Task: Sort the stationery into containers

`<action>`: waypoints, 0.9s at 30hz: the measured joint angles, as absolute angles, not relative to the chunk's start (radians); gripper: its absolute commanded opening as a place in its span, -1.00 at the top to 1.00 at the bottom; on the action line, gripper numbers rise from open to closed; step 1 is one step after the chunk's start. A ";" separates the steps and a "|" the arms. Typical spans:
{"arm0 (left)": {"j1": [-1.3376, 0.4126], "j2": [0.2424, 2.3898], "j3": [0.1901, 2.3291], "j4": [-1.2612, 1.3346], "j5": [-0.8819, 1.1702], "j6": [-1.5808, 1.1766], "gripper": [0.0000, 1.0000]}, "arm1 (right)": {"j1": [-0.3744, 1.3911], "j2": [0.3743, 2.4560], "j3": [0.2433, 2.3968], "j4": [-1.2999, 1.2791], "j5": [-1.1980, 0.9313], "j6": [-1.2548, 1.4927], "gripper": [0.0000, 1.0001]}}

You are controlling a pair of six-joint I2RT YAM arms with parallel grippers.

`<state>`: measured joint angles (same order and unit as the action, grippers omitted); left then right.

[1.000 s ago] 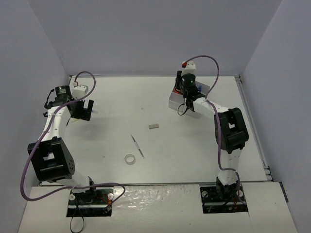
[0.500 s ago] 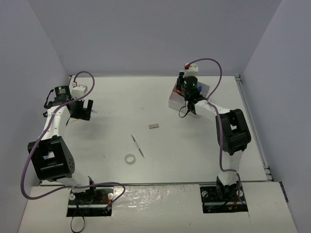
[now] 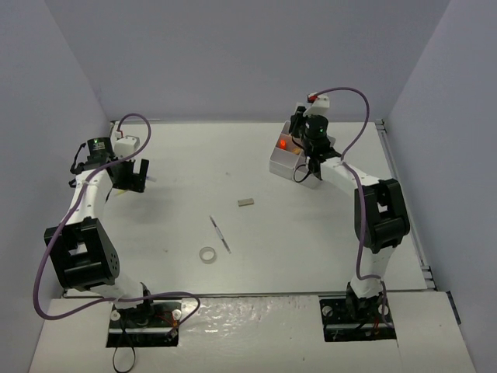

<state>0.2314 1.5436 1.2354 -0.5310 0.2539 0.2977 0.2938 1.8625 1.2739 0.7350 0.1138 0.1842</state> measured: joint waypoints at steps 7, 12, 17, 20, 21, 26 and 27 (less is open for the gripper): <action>0.233 1.544 1.219 -0.511 0.254 0.294 -0.94 | 0.288 1.938 1.322 0.727 0.097 0.207 1.00; 0.246 1.544 1.216 -0.513 0.254 0.294 -0.94 | 0.288 1.959 1.295 0.735 0.097 0.214 1.00; 0.259 1.544 1.216 -0.513 0.254 0.293 -0.94 | 0.289 1.985 1.272 0.739 0.097 0.217 1.00; 0.263 1.544 1.213 -0.511 0.257 0.287 -0.94 | 0.292 1.988 1.247 0.754 0.097 0.219 1.00; 0.263 1.544 1.213 -0.510 0.258 0.285 -0.94 | 0.295 1.988 1.240 0.758 0.097 0.218 1.00; 0.263 1.544 1.206 -0.510 0.266 0.276 -0.94 | 0.302 1.988 1.217 0.780 0.098 0.206 1.00; 0.263 1.544 1.204 -0.510 0.267 0.275 -0.94 | 0.302 1.988 1.214 0.786 0.097 0.206 1.00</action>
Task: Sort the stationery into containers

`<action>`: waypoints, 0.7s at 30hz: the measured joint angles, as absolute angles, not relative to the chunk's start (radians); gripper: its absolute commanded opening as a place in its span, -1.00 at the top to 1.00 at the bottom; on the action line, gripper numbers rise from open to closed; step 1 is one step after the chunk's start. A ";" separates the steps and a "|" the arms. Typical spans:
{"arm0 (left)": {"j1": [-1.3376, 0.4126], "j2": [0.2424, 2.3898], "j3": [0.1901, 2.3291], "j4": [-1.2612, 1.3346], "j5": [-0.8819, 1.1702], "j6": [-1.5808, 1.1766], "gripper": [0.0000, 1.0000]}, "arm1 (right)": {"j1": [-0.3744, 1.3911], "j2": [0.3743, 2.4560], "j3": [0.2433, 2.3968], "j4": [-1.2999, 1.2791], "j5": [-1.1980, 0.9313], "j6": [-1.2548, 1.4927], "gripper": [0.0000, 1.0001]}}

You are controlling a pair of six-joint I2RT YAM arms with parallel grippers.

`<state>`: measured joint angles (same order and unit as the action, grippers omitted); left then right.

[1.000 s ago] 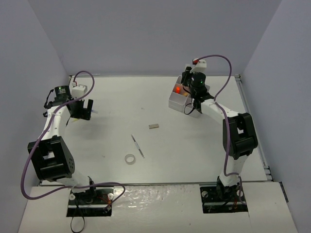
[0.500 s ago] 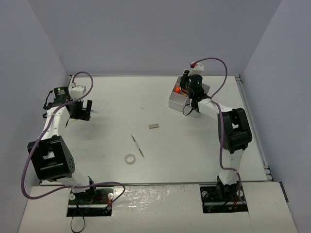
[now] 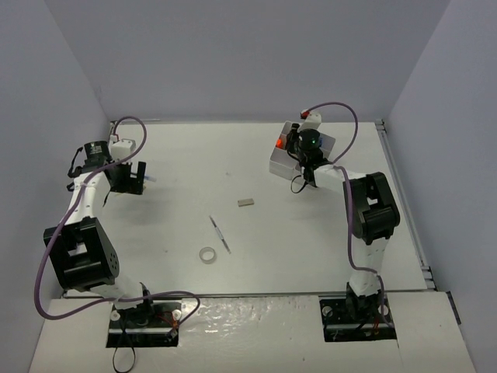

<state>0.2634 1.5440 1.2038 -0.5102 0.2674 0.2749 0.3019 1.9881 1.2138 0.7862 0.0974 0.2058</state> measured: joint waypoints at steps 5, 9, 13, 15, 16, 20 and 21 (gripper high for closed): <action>0.264 1.538 1.193 -0.510 0.272 0.275 -0.94 | 0.302 1.988 1.209 0.797 0.097 0.205 0.63; 0.264 1.519 1.180 -0.510 0.273 0.276 -0.94 | 0.302 1.988 1.209 0.796 0.094 0.203 0.00; 0.264 1.516 1.180 -0.511 0.273 0.284 -0.94 | 0.302 1.988 1.229 0.764 0.058 0.191 -0.40; 0.269 1.516 1.180 -0.511 0.277 0.288 -0.86 | 0.302 1.986 1.236 0.749 0.048 0.188 -0.46; 0.283 1.516 1.181 -0.511 0.288 0.288 -0.81 | 0.302 1.982 1.236 0.741 0.043 0.187 -0.48; 0.355 1.518 1.202 -0.524 0.340 0.287 -0.55 | 0.302 1.951 1.236 0.702 0.033 0.187 -0.48; 0.374 1.524 1.224 -0.544 0.352 0.296 -0.54 | 0.302 1.940 1.236 0.691 0.031 0.187 -0.48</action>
<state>0.3742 1.5243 1.2236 -0.5445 0.3522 0.2957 0.3025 1.9400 1.2362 0.6906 0.0307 0.1867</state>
